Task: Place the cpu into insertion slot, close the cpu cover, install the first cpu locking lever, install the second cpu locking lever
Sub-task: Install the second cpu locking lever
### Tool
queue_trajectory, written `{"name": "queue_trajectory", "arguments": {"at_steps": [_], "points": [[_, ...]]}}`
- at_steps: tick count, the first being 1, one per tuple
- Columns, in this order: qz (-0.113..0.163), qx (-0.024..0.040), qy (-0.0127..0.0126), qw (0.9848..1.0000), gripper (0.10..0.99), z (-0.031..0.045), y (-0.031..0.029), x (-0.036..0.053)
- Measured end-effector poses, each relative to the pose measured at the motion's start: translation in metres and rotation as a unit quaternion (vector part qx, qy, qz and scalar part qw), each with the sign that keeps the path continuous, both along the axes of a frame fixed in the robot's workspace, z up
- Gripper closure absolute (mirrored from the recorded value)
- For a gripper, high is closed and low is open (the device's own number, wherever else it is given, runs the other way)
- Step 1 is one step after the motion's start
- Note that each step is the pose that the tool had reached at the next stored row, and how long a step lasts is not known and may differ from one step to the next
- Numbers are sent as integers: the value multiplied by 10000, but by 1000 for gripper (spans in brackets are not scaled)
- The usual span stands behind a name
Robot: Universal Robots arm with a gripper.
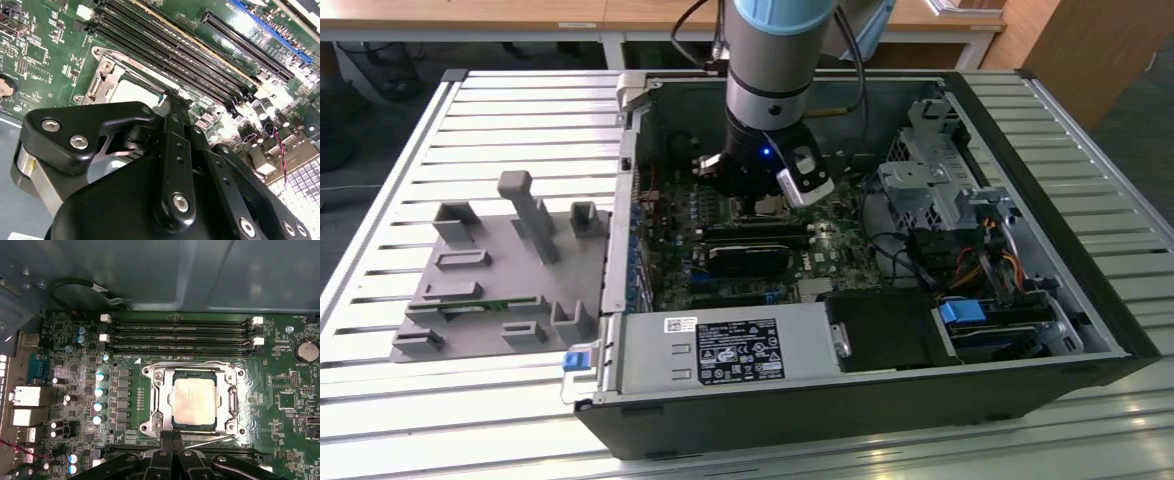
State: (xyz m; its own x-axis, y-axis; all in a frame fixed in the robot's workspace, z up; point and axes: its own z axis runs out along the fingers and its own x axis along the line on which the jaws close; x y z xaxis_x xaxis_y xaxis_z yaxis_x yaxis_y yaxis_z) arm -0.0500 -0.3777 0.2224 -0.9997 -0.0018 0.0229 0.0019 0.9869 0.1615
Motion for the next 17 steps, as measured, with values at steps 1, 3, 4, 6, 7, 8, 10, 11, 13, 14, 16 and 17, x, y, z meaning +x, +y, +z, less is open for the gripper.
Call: {"name": "queue_trajectory", "arguments": {"at_steps": [1, 3, 4, 6, 7, 8, 10, 11, 13, 14, 16, 17], "points": [[0, 15, 0, 10000, 980, 0, -5, -1], [-1, 22, 0, 10000, 980, 0, -9, -4], [-1, 23, 0, 10000, 980, 0, -9, -6], [0, 25, 0, 10000, 980, -1, -12, -12], [0, 28, 0, 10000, 980, -1, -16, -14], [0, 34, 0, 10000, 980, -1, -22, -15], [-4, 41, 0, 10000, 980, -1, -38, -16], [-8, 44, 0, 10000, 980, -1, -48, -16], [-20, 52, 0, 10000, 980, -1, -68, -16], [-27, 58, 0, 10000, 980, -1, -76, -17], [-36, 76, 0, 10000, 980, -1, -89, -21], [-39, 89, 0, 10000, 980, -1, -93, -27]]}}
